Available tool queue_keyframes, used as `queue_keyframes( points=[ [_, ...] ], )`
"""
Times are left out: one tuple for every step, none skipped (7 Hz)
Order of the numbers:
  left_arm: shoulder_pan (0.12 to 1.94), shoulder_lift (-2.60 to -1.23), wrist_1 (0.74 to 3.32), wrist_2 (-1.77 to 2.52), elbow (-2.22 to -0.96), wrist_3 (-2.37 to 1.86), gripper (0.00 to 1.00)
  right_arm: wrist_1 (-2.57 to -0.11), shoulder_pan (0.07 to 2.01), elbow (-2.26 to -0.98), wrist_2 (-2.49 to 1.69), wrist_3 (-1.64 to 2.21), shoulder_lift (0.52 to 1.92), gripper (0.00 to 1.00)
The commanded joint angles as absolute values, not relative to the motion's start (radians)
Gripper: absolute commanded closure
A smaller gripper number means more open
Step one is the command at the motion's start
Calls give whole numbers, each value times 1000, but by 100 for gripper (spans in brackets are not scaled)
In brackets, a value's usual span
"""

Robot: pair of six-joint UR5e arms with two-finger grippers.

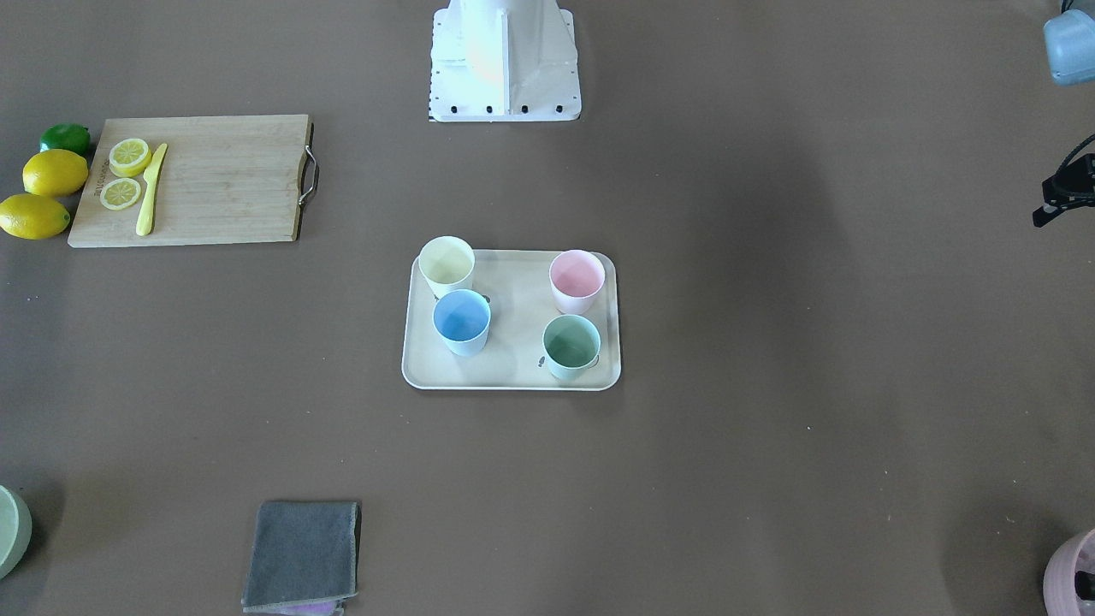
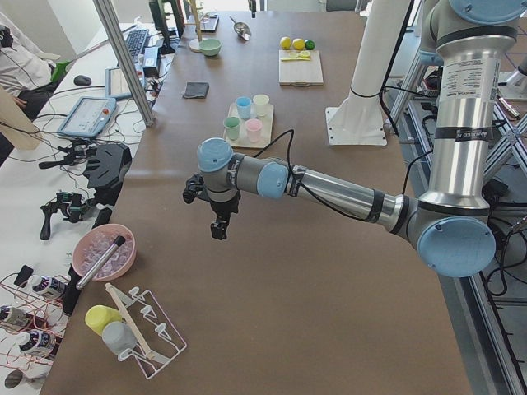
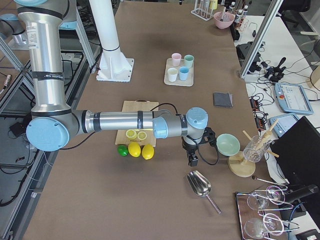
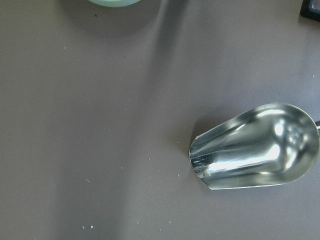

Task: Place all cups on tray

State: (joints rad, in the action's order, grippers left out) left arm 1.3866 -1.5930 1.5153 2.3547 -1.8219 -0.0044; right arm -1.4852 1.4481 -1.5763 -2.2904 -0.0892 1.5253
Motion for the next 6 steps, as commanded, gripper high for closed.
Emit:
queue_keyframes(
  points=[
    [1387,-1592,1514,2353,-1822,-5,2,-1486,1448,-1575,-2290,-87,1525,0],
    [1388,-1592,1514,2355,-1825,-5,2,-1486,1448,-1575,-2290,-84,1526,0],
    [1388,-1592,1514,2355,-1827,-5,2,-1486,1448,-1575,-2290,-83,1526,0],
    [1388,-1592,1514,2355,-1832,-5,2,-1486,1448,-1577,-2292,-83,1526,0],
    [1388,-1594,1514,2355,-1833,-5,2,-1486,1448,-1575,-2292,-83,1525,0],
    [1388,-1594,1514,2355,-1835,-5,2,-1486,1448,-1575,-2292,-83,1525,0]
  ],
)
